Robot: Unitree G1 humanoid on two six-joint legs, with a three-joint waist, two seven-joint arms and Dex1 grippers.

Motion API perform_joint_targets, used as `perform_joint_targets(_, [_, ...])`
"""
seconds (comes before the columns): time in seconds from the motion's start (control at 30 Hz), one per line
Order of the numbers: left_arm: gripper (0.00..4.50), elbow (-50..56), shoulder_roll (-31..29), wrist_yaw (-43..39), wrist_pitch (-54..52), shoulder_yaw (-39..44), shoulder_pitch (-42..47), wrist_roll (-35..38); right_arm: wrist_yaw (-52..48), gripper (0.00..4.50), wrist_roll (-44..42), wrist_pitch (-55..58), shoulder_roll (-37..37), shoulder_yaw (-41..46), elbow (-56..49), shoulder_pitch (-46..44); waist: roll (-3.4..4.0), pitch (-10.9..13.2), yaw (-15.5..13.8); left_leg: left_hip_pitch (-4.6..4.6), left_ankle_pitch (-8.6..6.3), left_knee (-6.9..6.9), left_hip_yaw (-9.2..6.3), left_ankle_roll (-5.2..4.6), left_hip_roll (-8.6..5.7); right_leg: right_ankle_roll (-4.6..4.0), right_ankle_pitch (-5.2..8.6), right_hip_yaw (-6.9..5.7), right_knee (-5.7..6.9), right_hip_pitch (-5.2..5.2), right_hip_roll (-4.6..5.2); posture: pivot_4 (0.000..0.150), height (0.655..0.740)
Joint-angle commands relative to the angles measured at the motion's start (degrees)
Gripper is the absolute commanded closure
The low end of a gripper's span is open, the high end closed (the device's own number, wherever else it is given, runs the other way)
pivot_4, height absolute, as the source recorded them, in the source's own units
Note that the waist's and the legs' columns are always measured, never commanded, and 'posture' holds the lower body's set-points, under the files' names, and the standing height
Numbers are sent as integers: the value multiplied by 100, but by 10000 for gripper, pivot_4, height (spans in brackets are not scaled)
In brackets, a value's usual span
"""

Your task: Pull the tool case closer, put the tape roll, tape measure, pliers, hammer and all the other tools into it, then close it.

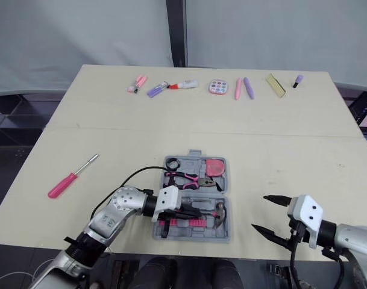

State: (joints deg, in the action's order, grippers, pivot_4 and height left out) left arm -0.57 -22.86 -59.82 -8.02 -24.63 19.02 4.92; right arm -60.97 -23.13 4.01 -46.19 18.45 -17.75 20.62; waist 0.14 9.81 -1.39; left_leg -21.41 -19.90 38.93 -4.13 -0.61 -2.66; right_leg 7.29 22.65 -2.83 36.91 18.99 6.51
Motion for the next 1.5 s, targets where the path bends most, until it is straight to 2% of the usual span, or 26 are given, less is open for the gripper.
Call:
perform_joint_targets(0.03, [44772, 89, -102, -35, -62, -129, -16, -164, 79, 0, -68, 1, 27, 160, -152, 2, 0, 0, 0, 0, 0, -1, 0, 0, 0, 0, 0, 0, 0, 0, 0, 1500, 7400])
perform_joint_targets(0.23, [44772, -102, -204, 115, -58, -264, -8, -528, 108, 0, -67, -6, 22, 136, -146, -21, 0, 0, -1, 14, 0, -3, -3, 0, -1, 0, 0, 0, -5, -17, 0, 1500, 7400])
perform_joint_targets(0.37, [44772, -315, -8, 490, -6, -117, 80, -589, 122, 0, -69, 0, 34, 119, -161, -22, 1, 0, -11, 18, 0, -5, -3, 0, 0, 0, 0, 0, -10, -23, 0, 1500, 7400])
perform_joint_targets(0.87, [44772, 89, 381, 401, -399, 449, 23, 353, 124, 0, -78, -23, 43, 99, -155, -15, 1, 0, -8, 19, -1, -2, -6, -1, -1, 0, 0, -1, -19, -30, 0, 1500, 7400])
perform_joint_targets(1.0, [44772, -203, 305, 537, -219, 348, 132, -30, 128, 0, -85, -17, 45, 100, -158, -21, 1, 0, -5, 19, -1, -2, -5, -1, -1, 0, 0, -2, -20, -30, 0, 1500, 7400])
perform_joint_targets(1.5, [44772, -590, 177, 482, 215, 135, 64, -434, 97, 0, -246, 77, 14, 197, -219, -13, 0, 0, -8, 19, -1, -4, -4, -1, 0, 0, 0, -3, -28, -31, 0, 1500, 7400])
